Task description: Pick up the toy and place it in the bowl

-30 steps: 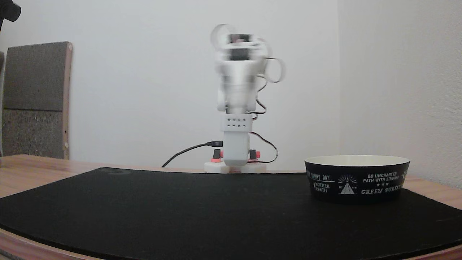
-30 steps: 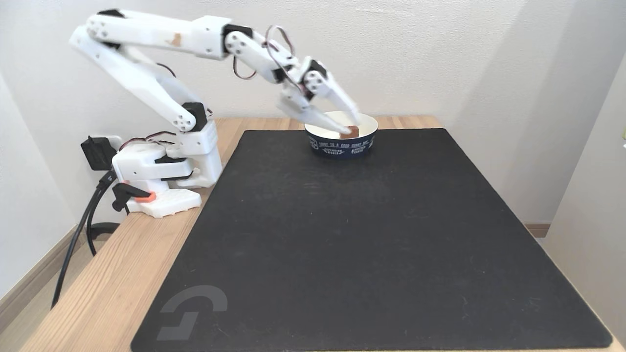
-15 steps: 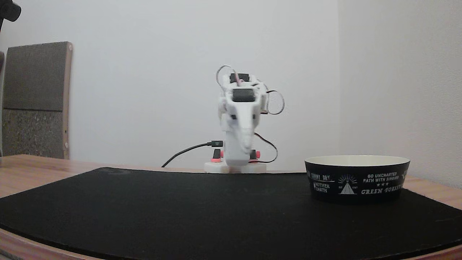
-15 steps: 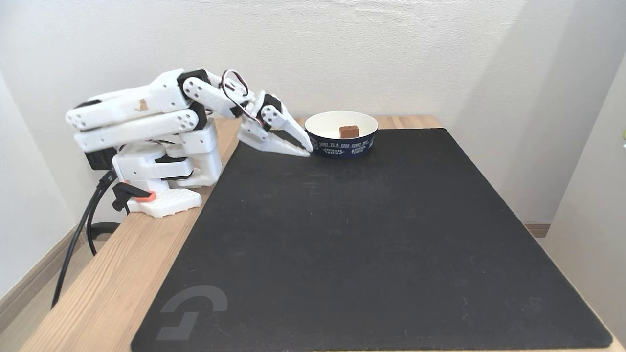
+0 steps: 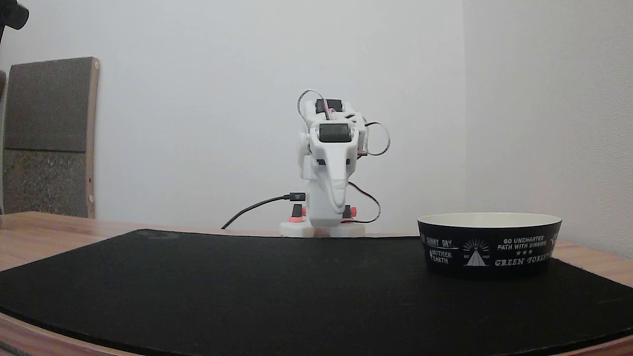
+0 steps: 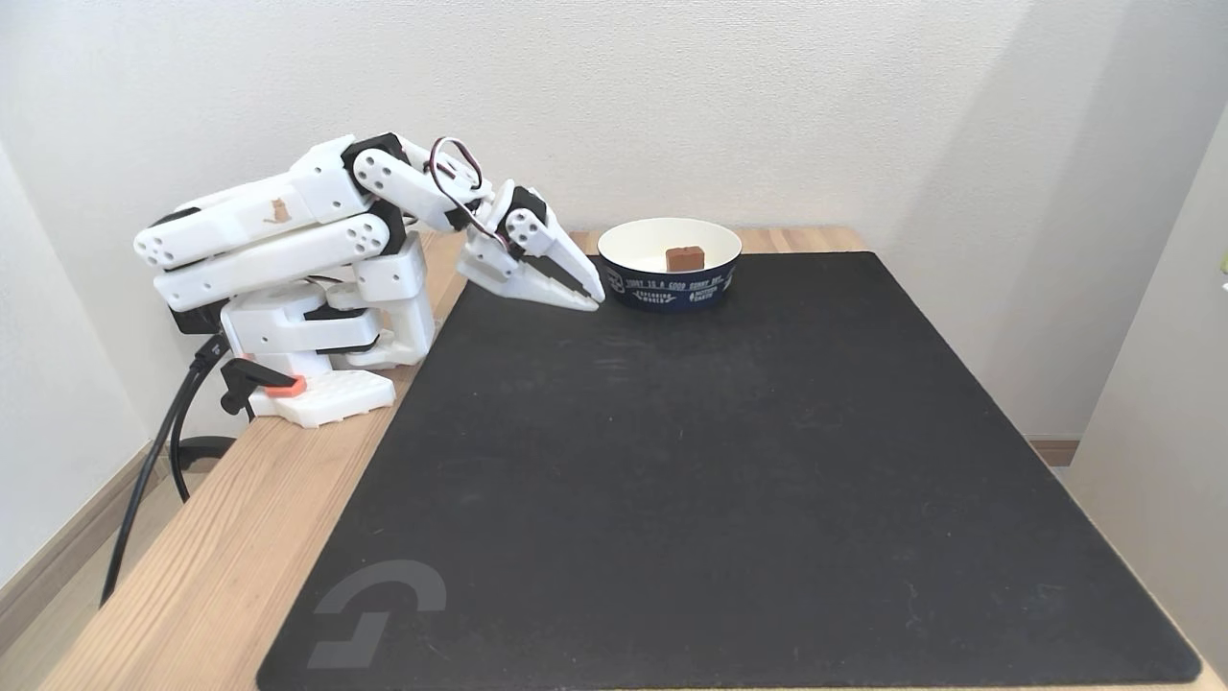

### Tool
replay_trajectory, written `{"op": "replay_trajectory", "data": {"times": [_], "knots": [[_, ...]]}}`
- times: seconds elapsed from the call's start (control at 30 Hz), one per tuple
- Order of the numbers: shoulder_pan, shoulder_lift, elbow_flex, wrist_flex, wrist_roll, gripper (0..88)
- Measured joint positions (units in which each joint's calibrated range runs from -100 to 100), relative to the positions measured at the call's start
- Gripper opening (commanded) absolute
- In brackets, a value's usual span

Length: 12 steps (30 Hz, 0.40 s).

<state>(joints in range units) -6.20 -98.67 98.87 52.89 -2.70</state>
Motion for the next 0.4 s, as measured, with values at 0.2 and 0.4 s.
{"op": "replay_trajectory", "data": {"times": [0.2, 0.4], "knots": [[0.0, 0.0, 0.0, 0.0, 0.0, 2.2], [0.0, 0.0, 0.0, 0.0, 0.0, 2.2]]}}
